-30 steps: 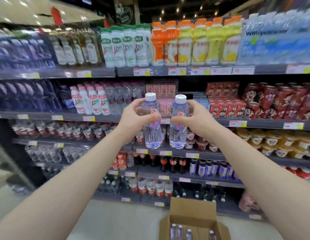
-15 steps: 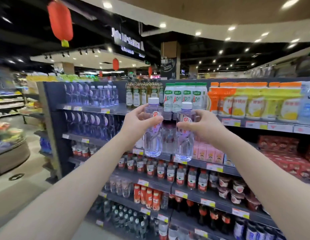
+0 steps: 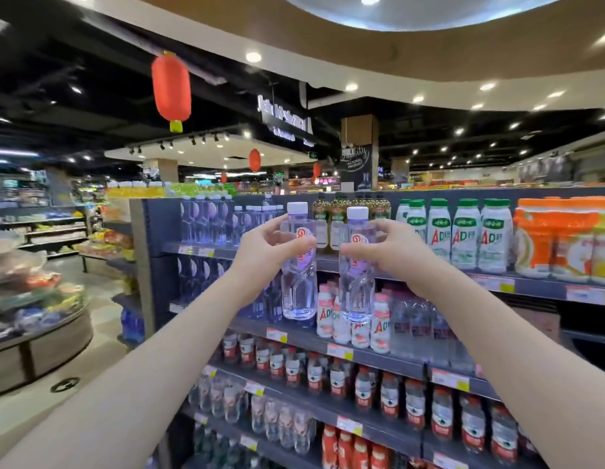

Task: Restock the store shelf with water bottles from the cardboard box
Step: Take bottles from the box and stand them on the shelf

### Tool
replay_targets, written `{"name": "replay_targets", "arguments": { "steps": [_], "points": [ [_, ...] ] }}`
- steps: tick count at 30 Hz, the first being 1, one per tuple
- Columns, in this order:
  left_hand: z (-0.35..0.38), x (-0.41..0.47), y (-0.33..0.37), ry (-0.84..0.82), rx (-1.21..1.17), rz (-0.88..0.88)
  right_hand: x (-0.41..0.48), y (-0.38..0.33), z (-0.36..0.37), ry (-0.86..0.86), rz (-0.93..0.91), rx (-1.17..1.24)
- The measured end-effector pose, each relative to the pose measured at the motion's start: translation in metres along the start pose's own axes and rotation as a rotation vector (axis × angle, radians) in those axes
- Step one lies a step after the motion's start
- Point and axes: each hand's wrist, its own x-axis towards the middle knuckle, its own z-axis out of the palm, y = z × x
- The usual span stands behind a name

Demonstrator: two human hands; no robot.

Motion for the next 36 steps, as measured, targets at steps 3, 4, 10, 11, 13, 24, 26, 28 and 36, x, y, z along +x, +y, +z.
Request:
{"name": "replay_targets", "arguments": {
  "steps": [3,4,10,11,13,24,26,28,36],
  "points": [
    [-0.032,0.024,-0.02,0.008,0.013,-0.007,0.033,-0.012,0.032,0.006,0.005,0.007],
    [-0.041,0.033,-0.027,0.011,0.015,-0.01,0.043,-0.017,0.042,0.0,0.005,0.001],
    [-0.082,0.084,-0.069,0.036,0.001,-0.032,0.108,-0.029,0.102,-0.046,-0.01,0.008],
    [-0.086,0.093,-0.077,0.043,0.002,-0.036,0.118,-0.028,0.111,-0.055,-0.01,0.008],
    [-0.093,0.113,-0.094,0.058,0.002,-0.036,0.143,-0.024,0.127,-0.053,-0.018,-0.001],
    [-0.11,0.253,-0.177,0.065,0.043,-0.013,0.299,0.017,0.193,0.003,-0.069,-0.035],
    [-0.111,0.28,-0.187,0.066,0.039,-0.001,0.328,0.024,0.202,0.006,-0.068,-0.039],
    [-0.111,0.306,-0.197,0.071,0.026,0.006,0.356,0.033,0.209,0.013,-0.06,-0.041],
    [-0.119,0.389,-0.246,0.011,0.006,0.003,0.434,0.066,0.238,0.041,-0.025,-0.054]
  ]
}}
